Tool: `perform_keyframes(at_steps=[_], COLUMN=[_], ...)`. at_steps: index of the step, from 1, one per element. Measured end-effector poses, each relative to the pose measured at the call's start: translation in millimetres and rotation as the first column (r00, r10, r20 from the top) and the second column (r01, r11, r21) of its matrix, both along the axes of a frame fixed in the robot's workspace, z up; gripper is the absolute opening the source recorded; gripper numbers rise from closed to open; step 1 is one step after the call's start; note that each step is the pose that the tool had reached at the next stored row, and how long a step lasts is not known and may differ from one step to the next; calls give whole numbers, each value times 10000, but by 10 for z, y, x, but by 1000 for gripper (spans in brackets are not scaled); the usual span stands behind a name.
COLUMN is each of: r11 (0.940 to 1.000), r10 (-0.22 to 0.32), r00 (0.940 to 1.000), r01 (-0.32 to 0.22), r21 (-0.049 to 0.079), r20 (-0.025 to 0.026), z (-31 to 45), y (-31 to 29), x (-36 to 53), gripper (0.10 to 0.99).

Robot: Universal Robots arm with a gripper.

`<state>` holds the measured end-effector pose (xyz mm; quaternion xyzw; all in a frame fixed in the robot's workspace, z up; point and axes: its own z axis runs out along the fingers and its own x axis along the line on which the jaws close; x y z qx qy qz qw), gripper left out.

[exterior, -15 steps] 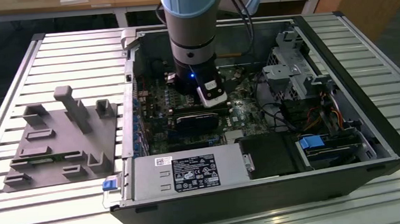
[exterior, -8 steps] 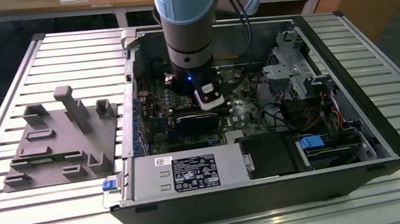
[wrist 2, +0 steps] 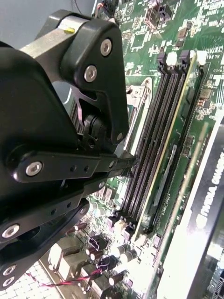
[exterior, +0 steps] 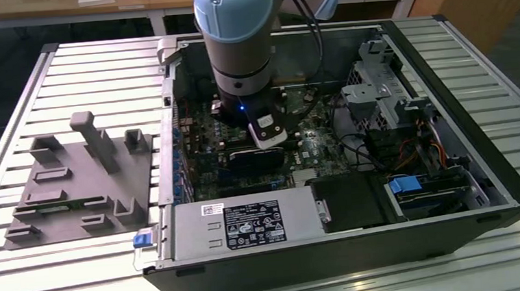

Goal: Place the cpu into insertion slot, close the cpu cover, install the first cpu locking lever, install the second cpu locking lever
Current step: 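Install the second cpu locking lever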

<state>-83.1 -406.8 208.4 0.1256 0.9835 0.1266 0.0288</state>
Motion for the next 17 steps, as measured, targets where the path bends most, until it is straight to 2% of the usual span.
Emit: perform_keyframes(at_steps=[9,13,17], r11=[9996,9987,9984], r10=[1,3,0], r00=[10000,10000,10000], r01=[-2,-4,-2], r21=[294,508,558], r20=[24,27,27], z=[-83,-99,-119], y=[-15,-16,-15], x=[-52,-79,-99], gripper=[102,102,102])
